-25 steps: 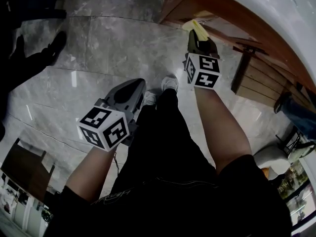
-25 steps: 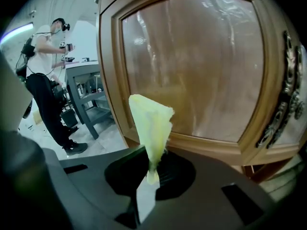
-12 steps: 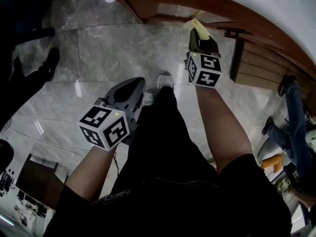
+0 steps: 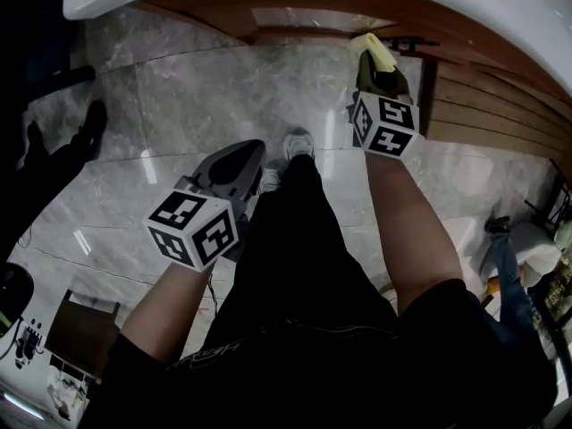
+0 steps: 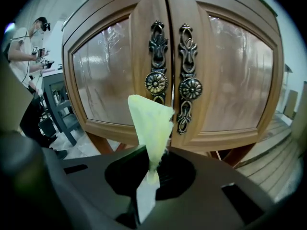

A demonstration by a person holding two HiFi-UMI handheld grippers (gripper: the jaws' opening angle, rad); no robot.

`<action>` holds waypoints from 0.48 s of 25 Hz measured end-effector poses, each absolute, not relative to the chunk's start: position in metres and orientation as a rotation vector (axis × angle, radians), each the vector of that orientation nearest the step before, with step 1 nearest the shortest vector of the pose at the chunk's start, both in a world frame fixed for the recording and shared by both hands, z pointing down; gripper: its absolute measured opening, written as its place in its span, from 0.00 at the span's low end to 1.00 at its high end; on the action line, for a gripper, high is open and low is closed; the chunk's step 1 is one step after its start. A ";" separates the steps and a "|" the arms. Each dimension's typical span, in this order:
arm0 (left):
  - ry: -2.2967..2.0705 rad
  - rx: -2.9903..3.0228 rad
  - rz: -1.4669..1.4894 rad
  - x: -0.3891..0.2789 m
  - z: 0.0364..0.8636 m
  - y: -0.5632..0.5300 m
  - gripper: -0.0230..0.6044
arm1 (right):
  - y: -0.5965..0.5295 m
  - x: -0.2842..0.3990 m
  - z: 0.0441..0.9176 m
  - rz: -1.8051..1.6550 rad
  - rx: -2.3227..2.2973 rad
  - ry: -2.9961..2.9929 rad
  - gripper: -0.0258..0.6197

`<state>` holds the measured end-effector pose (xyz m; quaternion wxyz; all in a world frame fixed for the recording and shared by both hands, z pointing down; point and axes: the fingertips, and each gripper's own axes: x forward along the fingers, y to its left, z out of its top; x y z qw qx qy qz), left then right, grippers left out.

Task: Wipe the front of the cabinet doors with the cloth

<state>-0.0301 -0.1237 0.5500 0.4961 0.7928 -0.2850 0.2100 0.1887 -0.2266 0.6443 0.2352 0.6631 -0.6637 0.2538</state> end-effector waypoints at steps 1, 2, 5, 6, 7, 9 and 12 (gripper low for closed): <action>-0.686 1.926 0.509 -0.028 0.549 -0.124 0.05 | -0.225 0.193 0.643 0.696 1.831 -1.814 0.10; -0.679 1.932 0.509 -0.025 0.548 -0.124 0.05 | -0.224 0.197 0.643 0.696 1.843 -1.806 0.10; -0.661 1.946 0.516 -0.021 0.547 -0.122 0.05 | -0.218 0.208 0.643 0.719 1.883 -1.774 0.10; -0.657 1.948 0.518 -0.021 0.547 -0.121 0.05 | -0.215 0.212 0.644 0.742 1.907 -1.758 0.10; -0.653 1.951 0.521 -0.021 0.546 -0.120 0.05 | -0.212 0.217 0.645 0.769 1.931 -1.742 0.10; -0.646 1.956 0.527 -0.021 0.546 -0.118 0.05 | -0.207 0.224 0.645 0.799 1.964 -1.716 0.10; -0.638 1.967 0.534 -0.024 0.543 -0.114 0.05 | -0.198 0.227 0.639 0.796 1.975 -1.704 0.10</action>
